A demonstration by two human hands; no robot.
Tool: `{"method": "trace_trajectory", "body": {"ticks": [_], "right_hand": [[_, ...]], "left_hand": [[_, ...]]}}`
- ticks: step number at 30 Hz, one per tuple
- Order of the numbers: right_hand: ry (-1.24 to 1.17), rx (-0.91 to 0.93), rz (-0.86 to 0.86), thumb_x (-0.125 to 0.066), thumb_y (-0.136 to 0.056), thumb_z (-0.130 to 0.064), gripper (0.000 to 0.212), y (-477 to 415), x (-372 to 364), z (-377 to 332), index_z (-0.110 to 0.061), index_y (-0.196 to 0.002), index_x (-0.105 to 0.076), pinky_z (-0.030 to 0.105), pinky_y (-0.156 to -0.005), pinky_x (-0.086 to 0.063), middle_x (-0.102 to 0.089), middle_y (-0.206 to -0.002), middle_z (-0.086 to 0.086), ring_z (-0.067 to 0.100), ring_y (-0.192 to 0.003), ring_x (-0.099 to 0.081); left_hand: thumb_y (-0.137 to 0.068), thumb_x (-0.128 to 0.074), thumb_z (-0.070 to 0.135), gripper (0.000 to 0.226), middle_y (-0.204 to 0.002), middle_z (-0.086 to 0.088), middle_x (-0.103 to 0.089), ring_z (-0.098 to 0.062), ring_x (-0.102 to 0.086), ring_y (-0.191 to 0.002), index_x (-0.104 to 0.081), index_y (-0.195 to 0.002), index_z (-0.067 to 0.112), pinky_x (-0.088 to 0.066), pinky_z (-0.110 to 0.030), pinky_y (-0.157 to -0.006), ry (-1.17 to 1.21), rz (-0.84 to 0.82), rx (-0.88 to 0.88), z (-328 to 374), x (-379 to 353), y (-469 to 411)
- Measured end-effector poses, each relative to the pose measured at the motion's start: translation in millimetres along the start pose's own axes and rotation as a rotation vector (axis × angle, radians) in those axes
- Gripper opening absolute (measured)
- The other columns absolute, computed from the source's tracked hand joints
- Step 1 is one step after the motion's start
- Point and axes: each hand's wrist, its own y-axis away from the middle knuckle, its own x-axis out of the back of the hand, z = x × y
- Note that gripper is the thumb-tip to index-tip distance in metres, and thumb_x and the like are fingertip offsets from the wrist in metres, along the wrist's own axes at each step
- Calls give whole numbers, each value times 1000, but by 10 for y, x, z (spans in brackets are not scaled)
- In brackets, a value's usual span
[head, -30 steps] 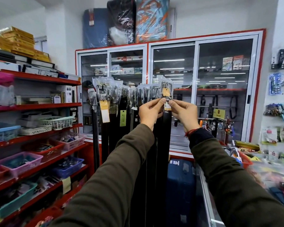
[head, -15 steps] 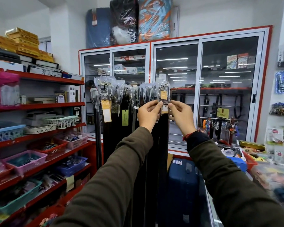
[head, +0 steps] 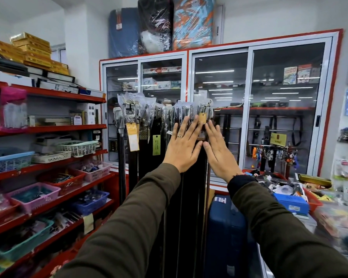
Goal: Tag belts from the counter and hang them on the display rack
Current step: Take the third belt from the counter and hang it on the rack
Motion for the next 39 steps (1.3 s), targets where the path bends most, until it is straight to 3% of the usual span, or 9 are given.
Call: {"method": "trace_trajectory", "body": {"ticks": [8, 13, 18, 23, 29, 39], "right_hand": [[32, -20, 3, -33, -108, -33, 57, -62, -89, 52, -27, -161, -11, 42, -130, -7, -2, -170, -12, 12, -157, 10], [-44, -33, 141, -31, -106, -37, 58, -14, -265, -158, -29, -161, -13, 47, -129, -4, -6, -170, -13, 10, -158, 6], [-64, 75, 270, -35, -107, -34, 61, -94, -536, -507, -26, -161, -9, 46, -129, -3, -3, -171, -10, 12, -158, 8], [-84, 181, 181, -33, -107, -37, 60, -251, -899, -873, -23, -161, -11, 51, -128, -12, -3, -171, -7, 14, -158, 6], [-6, 295, 36, -35, -107, -32, 60, -404, -1328, -1143, -21, -161, -11, 49, -128, -14, -4, -171, -6, 14, -158, 7], [189, 197, -19, -39, -103, -27, 66, -561, -1535, -1071, -25, -162, -8, 48, -128, -12, 2, -171, -8, 16, -158, 9]], "left_hand": [[-107, -28, 43, 65, -173, 4, 4, -22, 6, -160, -4, -163, 24, 3, -50, -129, -24, -68, -17, -148, -13, -48], [-105, -31, 40, 63, -173, -2, -6, -23, 0, -160, -15, -163, 22, -1, -49, -129, -38, 71, 5, -221, 145, 135], [-104, -38, 37, 64, -172, -8, -9, -27, -5, -160, -20, -162, 20, -2, -52, -129, -61, 231, 99, -691, 385, 428], [-106, -21, 45, 62, -173, -4, -4, -24, 0, -160, -14, -163, 21, -1, -51, -129, 14, 306, 161, -1191, 553, 721], [-107, -27, 39, 60, -173, 1, -5, -23, 3, -160, -15, -163, 21, -3, -52, -129, 151, 234, 132, -1544, 543, 894], [-108, -33, 33, 61, -173, 6, -2, -19, 7, -160, -9, -163, 23, -7, -50, -129, 192, 40, 105, -1802, 364, 756]]}}
